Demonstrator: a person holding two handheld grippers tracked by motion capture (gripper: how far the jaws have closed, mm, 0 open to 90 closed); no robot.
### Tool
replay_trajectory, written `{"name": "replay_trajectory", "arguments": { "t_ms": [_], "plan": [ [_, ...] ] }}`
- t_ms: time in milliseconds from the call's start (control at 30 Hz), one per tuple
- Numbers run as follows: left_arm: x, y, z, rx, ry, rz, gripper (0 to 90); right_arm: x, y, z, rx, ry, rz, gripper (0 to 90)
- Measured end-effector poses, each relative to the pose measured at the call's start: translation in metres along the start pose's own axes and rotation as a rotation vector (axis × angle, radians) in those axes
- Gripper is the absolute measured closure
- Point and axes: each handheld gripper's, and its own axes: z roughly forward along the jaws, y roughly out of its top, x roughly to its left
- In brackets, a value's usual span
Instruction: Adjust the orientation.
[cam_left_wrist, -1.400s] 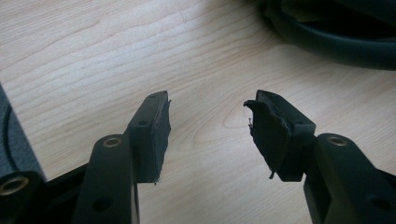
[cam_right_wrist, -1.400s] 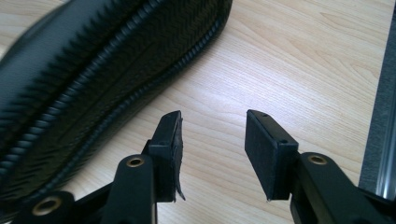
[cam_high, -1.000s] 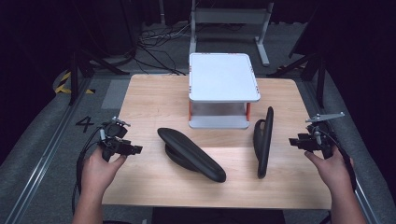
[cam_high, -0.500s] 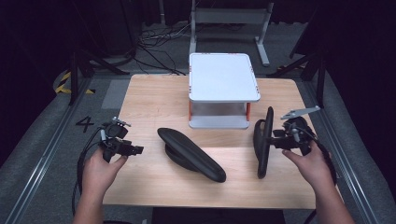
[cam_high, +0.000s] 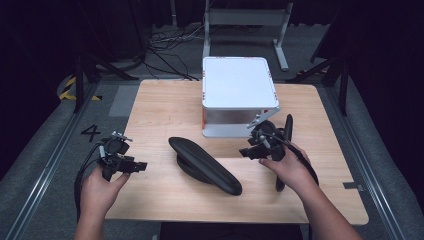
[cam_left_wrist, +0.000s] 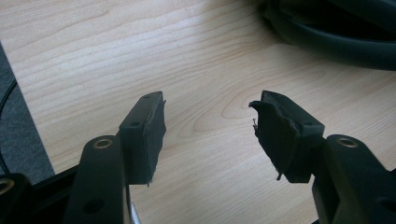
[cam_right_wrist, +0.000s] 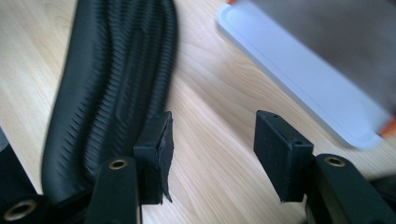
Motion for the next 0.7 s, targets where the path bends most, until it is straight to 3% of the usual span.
{"name": "replay_trajectory", "arguments": {
  "t_ms": [400, 700],
  "plan": [
    [0.000, 0.005, 0.007, 0.011, -0.018, 0.008, 42.4, 0.045, 0.035, 0.044, 0.038, 0.101, -0.062, 48.1],
    [0.000, 0.008, 0.010, 0.011, -0.031, 0.008, 42.4, 0.080, 0.058, 0.069, 0.052, 0.125, -0.123, 47.3]
  ]
}}
